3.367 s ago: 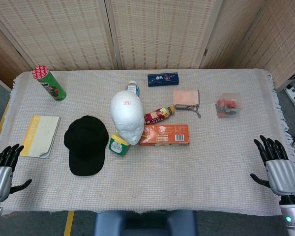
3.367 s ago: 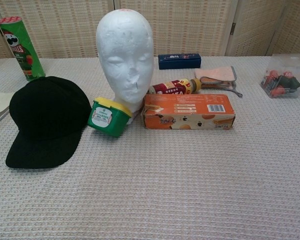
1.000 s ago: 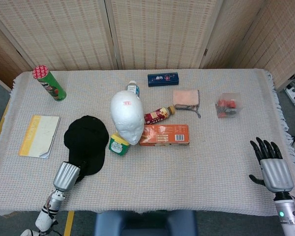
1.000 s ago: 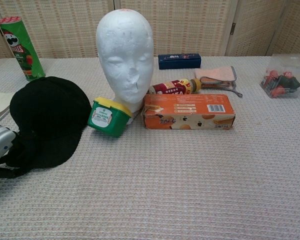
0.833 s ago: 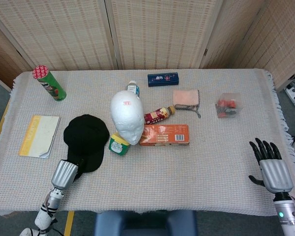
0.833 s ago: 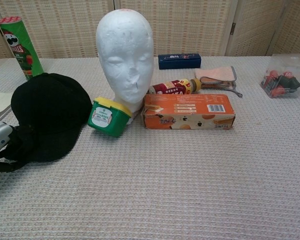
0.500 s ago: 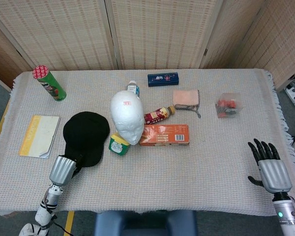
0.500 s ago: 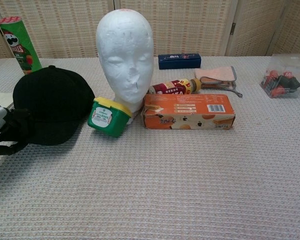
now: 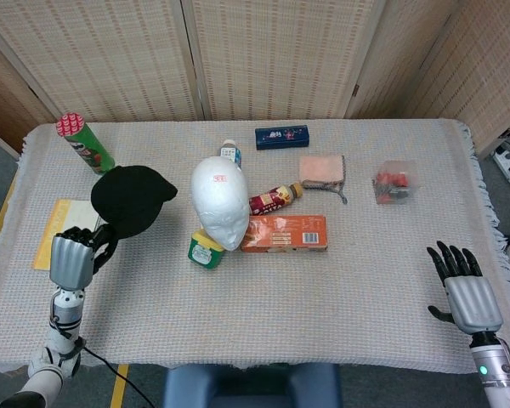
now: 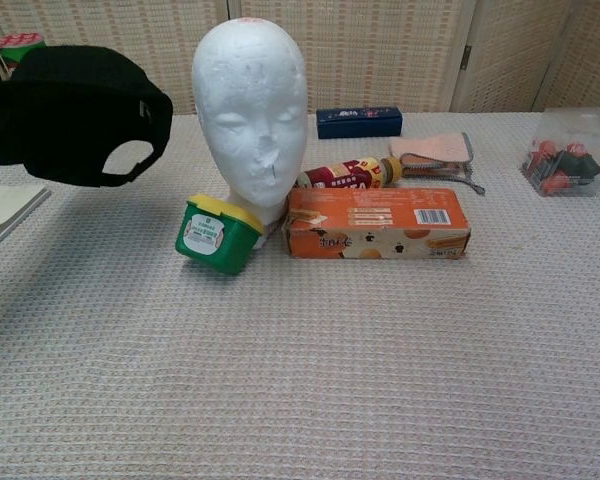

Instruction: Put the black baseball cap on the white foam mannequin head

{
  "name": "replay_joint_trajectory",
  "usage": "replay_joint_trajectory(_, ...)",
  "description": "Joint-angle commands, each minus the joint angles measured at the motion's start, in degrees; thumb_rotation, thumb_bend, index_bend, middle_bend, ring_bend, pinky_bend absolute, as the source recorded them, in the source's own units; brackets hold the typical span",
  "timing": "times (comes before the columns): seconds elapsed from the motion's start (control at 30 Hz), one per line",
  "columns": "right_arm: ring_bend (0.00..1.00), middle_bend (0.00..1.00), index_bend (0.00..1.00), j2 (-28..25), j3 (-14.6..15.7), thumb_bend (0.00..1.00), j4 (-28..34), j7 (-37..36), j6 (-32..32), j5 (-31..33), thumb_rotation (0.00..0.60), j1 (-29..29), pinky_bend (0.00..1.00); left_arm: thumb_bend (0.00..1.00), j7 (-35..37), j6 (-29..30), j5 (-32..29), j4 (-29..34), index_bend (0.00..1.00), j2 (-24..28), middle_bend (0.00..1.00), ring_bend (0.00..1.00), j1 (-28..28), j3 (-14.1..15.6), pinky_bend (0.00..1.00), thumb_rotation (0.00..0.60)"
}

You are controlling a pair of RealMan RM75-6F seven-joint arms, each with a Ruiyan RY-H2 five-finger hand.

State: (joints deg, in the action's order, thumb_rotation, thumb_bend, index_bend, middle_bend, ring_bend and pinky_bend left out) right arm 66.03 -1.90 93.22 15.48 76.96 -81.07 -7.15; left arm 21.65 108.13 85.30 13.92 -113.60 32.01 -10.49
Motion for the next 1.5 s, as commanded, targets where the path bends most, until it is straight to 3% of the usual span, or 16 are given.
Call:
replay_joint_trajectory(0.03, 0.00, 0.00, 0.00, 0.1, 0.1, 0.06, 0.0, 0.2, -0.2, 0.0, 0.600, -0.1, 0.00, 0.54, -1.6, 1.1, -1.5, 3.2, 0.62, 2.9, 1.00, 1.00, 4.0, -2.5, 1.00, 0.600)
replay_joint_trajectory(0.3, 0.00, 0.00, 0.00, -0.3, -0.3, 0.06, 0.2, -0.7, -0.8, 0.9, 0.600, -0.4, 0.00, 0.54, -8.8, -0.2, -1.5, 11.1, 0.62, 7.7, 1.00, 1.00, 11.8, -5.2, 1.00, 0.600)
replay_joint_trajectory(0.53, 0.00, 0.00, 0.00, -1.0, -1.1, 0.06, 0.1, -2.0, -1.6, 2.7, 0.600, -0.7, 0.00, 0.54, -16.4, -1.4, 0.7, 20.7, 0.62, 10.0, 1.00, 1.00, 17.2, -5.6, 1.00, 0.600)
replay_joint_trajectory(0.63, 0.00, 0.00, 0.00, -1.1, -1.2, 0.06, 0.2, -2.2, -1.7, 2.9, 0.600, -0.8, 0.00, 0.54, -17.9, -1.6, 1.3, 22.1, 0.63, 10.1, 1.00, 1.00, 17.8, -5.4, 1.00, 0.600)
replay_joint_trajectory(0.9, 0.00, 0.00, 0.00, -3.1, -1.8, 0.06, 0.8, -5.9, -1.3, 2.9, 0.600, -0.6, 0.00, 0.54, -26.4, -2.5, 7.3, 26.4, 0.63, 6.1, 1.00, 1.00, 19.3, -0.2, 1.00, 0.600)
replay_joint_trajectory(1.2, 0.00, 0.00, 0.00, -3.8, -1.7, 0.06, 1.2, -7.3, -0.6, 2.1, 0.600, -0.3, 0.00, 0.54, -27.6, -2.8, 10.9, 23.4, 0.62, 0.0, 1.00, 1.00, 17.3, 4.2, 1.00, 0.600)
replay_joint_trajectory(1.4, 0.00, 0.00, 0.00, -3.8, -1.5, 0.06, 1.3, -6.9, -0.4, 2.0, 0.600, -0.2, 0.00, 0.44, -27.3, -2.6, 11.9, 20.2, 0.36, -1.7, 1.00, 1.00, 14.6, 6.1, 1.00, 0.600)
replay_joint_trajectory(1.5, 0.00, 0.00, 0.00, -3.6, -1.3, 0.06, 1.3, -6.4, -0.2, 1.8, 0.600, -0.2, 0.00, 0.33, -28.1, -2.3, 11.7, 19.9, 0.17, -1.5, 1.00, 1.00, 13.3, 6.2, 1.00, 0.600)
